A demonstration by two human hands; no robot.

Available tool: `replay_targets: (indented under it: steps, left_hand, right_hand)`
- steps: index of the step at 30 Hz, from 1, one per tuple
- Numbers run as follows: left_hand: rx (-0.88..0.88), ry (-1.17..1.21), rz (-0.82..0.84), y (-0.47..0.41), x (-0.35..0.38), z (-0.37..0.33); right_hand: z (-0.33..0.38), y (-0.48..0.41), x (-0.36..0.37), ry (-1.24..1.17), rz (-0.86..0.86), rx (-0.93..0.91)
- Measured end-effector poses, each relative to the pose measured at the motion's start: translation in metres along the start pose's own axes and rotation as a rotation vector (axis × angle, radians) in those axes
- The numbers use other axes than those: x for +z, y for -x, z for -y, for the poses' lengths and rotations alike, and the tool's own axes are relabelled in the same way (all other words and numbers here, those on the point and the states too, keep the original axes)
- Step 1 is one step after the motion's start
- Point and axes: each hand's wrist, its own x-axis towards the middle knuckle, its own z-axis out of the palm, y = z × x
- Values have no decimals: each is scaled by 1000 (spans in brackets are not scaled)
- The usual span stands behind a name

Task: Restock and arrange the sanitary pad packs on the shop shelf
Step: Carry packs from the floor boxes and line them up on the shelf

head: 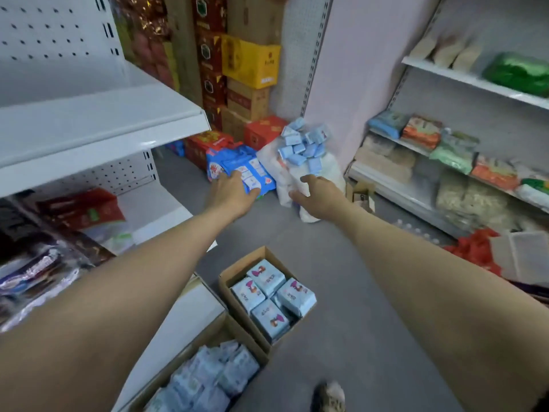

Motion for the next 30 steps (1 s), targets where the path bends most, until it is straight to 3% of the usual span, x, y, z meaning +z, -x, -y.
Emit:
replay_targets:
  steps: [15,21,30]
  left_hand:
    - [-574,109,150,-64,240,-4]
    - [-853,161,262,-50,337,49]
    - [-1113,384,387,-21,509,126]
  right_hand:
    - [-189,-182,159,64,563,-158]
    - [-233,-201,251,69,790,-113]
    - [-291,-221,424,-45,946,71]
